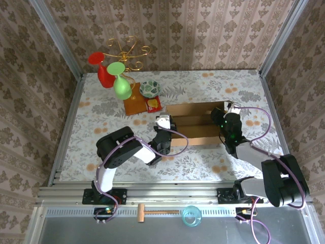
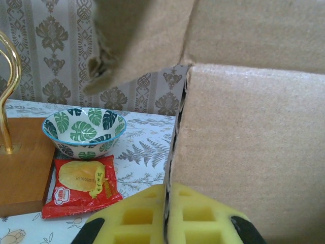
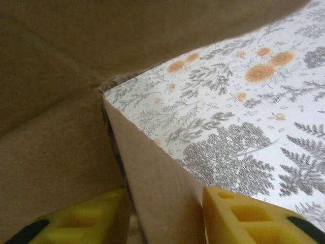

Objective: Fold the paper box

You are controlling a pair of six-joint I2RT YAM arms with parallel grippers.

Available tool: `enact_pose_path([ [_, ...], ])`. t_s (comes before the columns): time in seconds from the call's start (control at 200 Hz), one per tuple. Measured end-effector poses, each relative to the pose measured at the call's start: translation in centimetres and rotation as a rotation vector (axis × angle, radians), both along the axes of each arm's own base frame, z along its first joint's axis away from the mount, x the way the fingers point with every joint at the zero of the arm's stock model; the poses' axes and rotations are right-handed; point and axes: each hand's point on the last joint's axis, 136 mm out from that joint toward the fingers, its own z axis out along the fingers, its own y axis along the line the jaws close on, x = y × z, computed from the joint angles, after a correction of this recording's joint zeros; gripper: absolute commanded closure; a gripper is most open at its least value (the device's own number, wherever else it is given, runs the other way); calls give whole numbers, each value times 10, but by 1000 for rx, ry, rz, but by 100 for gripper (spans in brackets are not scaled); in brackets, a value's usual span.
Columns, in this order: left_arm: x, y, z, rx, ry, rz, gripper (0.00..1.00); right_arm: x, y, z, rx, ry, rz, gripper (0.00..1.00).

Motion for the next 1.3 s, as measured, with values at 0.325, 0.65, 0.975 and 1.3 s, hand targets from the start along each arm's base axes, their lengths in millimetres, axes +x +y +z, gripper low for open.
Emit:
enact_pose_path([
  [0.325, -2, -4, 0, 34, -11, 26, 100, -29, -7, 3, 66, 97, -42, 41],
  [0.65, -1, -9, -1, 53, -17, 35, 100, -67, -4, 47, 318, 158, -98, 40],
  [0.975, -1, -9, 0, 52, -17, 36, 100, -60, 40, 120, 646, 175, -92, 38],
  [1.3, 0, -10, -1, 49, -19, 40, 100, -19, 69, 86, 858, 301, -218, 38],
])
